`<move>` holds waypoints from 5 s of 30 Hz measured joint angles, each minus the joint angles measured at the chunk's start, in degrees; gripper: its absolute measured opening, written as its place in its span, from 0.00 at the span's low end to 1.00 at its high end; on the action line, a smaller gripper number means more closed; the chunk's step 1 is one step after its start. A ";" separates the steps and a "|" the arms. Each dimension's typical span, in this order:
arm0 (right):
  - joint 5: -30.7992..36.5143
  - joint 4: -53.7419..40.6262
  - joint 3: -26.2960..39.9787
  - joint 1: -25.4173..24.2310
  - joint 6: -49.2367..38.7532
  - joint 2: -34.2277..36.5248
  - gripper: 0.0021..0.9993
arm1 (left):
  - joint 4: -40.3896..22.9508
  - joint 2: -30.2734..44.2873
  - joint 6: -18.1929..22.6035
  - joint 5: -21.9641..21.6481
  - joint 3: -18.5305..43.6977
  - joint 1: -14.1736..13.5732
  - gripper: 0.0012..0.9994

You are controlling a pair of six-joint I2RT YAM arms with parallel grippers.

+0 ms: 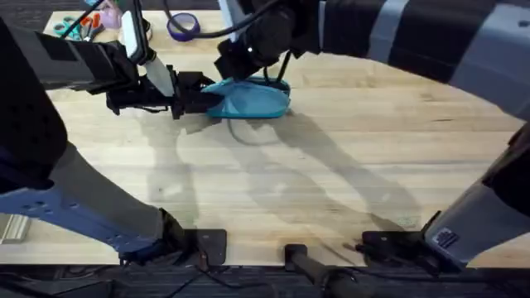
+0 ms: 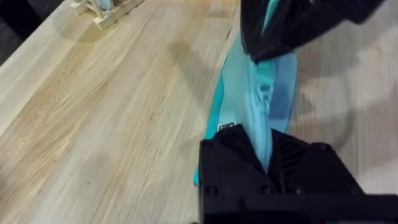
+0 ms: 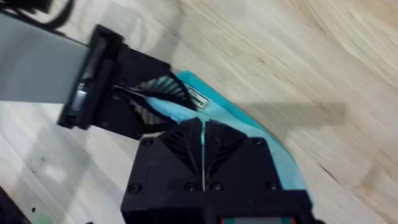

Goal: Unzip the bag, pick up the pens from the table one at a time and place them inside, then zip the bag closed.

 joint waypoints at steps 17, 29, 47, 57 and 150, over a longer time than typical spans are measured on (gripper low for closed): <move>4.57 -7.16 0.00 -7.79 0.18 0.00 0.03 | 0.00 0.00 0.00 0.08 0.00 -0.02 0.05; 8.09 -10.19 0.00 -10.23 0.99 -1.54 0.03 | 0.00 0.00 0.00 0.10 0.00 -0.04 0.04; 8.41 -19.02 0.09 -8.89 1.46 -14.00 1.00 | 0.00 0.00 0.00 0.10 0.00 -0.04 0.04; 8.41 -19.11 0.09 -5.71 1.47 -14.48 1.00 | 0.23 0.00 0.02 0.80 0.00 0.13 0.73; 12.81 13.17 -18.80 14.20 35.37 -10.33 1.00 | -14.36 -13.62 19.61 -7.66 0.02 14.60 0.99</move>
